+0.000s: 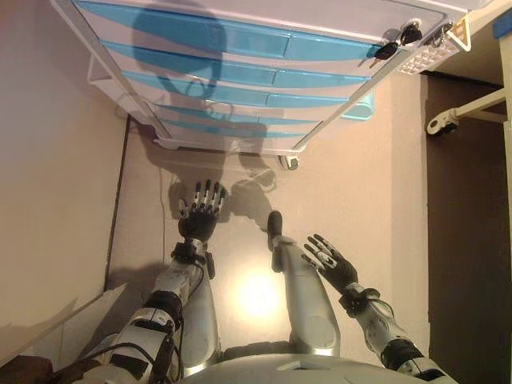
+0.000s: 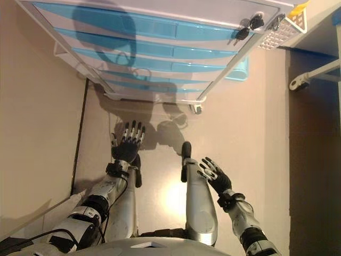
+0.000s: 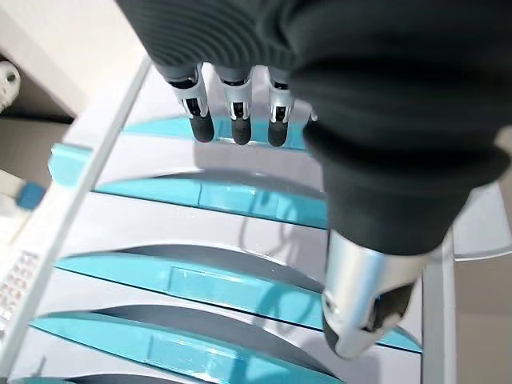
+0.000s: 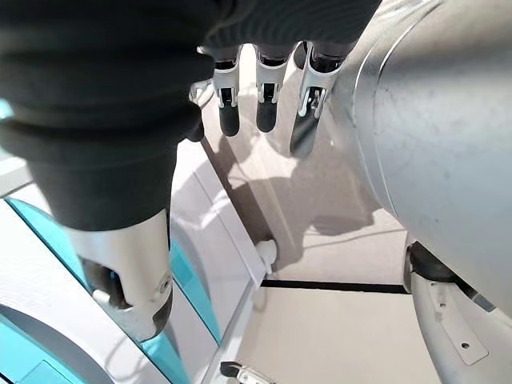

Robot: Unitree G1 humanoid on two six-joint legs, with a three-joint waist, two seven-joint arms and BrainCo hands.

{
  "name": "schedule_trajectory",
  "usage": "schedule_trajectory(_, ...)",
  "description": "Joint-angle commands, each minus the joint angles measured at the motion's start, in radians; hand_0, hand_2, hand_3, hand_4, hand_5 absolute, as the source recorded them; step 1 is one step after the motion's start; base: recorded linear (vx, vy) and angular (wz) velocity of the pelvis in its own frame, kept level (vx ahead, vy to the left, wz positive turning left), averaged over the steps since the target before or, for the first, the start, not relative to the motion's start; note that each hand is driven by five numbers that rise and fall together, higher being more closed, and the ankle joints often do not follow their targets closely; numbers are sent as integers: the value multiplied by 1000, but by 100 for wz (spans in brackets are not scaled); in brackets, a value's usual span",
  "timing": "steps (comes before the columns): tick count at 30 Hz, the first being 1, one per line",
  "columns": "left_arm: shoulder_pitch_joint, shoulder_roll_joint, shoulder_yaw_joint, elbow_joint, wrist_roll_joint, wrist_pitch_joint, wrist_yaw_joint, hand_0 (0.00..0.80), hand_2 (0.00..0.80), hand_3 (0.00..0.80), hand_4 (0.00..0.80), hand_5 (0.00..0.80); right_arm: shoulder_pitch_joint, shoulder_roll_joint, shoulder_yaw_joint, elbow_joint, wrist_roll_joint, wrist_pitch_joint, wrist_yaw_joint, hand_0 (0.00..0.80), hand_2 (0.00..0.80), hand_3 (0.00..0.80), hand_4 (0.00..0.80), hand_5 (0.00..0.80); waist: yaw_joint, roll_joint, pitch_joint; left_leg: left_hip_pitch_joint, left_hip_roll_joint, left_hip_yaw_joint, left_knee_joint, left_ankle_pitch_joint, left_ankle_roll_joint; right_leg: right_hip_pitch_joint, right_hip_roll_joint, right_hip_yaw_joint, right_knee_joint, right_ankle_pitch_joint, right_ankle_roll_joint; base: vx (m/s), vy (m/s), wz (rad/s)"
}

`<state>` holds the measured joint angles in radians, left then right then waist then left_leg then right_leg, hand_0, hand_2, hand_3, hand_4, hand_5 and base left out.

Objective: Open the drawer and pick up the medicine

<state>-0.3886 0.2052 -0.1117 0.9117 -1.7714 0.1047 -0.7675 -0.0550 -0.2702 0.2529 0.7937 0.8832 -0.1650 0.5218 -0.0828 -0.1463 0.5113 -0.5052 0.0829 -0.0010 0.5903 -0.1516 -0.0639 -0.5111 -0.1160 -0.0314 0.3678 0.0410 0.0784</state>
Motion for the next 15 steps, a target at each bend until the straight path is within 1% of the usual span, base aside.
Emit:
schedule_trajectory(1, -51, 18, 39, -84, -82, -11, 2, 0, 0, 0, 0, 0, 103, -13, 82, -48, 12, 57, -4, 0, 0, 0, 0, 0, -8, 0, -25, -38, -36, 21, -23, 24, 61, -40, 56, -19, 167, -80, 2, 11, -14, -9)
schedule_trajectory(6, -165, 87, 68, -72, -135, -1, 17, 0, 0, 0, 0, 0, 105, -22, 110, -53, 21, 56, 4, 0, 0, 0, 0, 0, -23, -13, -19, -54, -22, 28, -16, 24, 56, -49, 60, -17, 154, -69, -1, 14, -16, -6)
schedule_trajectory(11, -264, 140, 64, -92, -159, -6, 46, 0, 0, 0, 0, 0, 106, -26, 136, -58, 36, 40, 12, 0, 0, 0, 0, 0, -32, -24, -12, -70, -20, 27, -16, 23, 54, -54, 65, -12, 128, -52, -2, 6, -13, 0)
schedule_trajectory(15, -350, 182, 50, -108, -160, -33, 83, 0, 0, 0, 0, 0, 109, -29, 157, -55, 56, 30, 22, 0, 0, 0, 0, 0, -37, -35, -5, -80, -16, 31, -9, 14, 54, -54, 67, -16, 114, -44, -3, -11, -36, 0)
